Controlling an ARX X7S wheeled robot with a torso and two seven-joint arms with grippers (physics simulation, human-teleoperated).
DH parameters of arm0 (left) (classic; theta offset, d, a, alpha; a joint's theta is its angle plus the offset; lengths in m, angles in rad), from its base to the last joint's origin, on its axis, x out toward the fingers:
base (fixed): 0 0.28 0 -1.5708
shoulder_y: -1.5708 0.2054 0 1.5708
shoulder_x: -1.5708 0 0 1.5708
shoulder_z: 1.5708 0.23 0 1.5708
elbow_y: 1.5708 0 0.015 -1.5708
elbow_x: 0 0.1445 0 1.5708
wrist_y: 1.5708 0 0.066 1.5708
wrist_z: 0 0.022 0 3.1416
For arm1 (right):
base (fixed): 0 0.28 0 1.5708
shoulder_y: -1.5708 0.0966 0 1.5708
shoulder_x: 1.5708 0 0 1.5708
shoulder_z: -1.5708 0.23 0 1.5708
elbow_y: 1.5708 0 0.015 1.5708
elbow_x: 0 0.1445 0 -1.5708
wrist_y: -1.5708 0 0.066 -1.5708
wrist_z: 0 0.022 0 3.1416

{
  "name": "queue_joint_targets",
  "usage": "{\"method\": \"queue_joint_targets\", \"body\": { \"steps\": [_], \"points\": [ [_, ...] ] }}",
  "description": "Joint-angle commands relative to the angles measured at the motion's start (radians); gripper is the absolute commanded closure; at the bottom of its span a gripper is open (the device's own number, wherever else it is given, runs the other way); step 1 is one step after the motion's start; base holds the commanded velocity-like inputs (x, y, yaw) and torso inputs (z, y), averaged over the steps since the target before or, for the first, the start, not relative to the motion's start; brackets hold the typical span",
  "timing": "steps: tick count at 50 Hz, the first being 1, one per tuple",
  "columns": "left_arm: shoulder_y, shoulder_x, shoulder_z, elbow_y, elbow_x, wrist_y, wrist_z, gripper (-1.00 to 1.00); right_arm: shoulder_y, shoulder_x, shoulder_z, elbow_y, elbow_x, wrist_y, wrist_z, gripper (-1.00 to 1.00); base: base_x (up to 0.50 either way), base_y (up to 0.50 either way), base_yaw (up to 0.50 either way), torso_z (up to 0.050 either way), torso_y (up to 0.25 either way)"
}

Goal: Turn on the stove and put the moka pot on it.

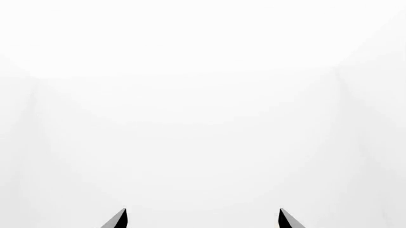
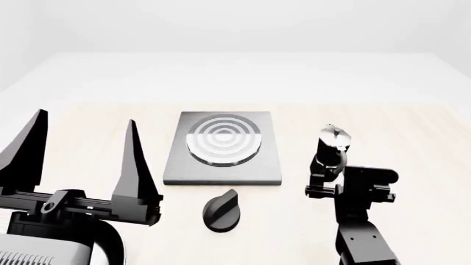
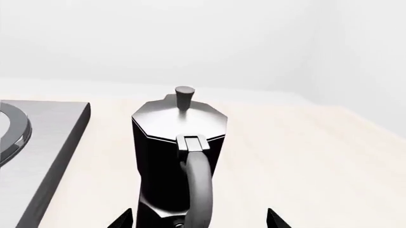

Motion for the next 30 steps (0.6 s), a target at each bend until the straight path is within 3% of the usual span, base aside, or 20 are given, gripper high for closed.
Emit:
{"method": "queue_joint_targets", "body": {
  "steps": [1,30],
  "points": [
    [0.003,0.001,0.001,-0.003,-0.001,0.006,0.002,-1.0,0.007,-0.005,-0.003,0.035,0.0,-0.014,-0.005,-1.0,0.0,0.0,0.0,0.0,0.0],
    [0.006,0.008,0.003,-0.018,-0.007,0.022,0.009,-1.0,0.037,-0.015,-0.011,0.103,-0.003,-0.046,-0.013,-1.0,0.0,0.0,0.0,0.0,0.0]
  ]
}}
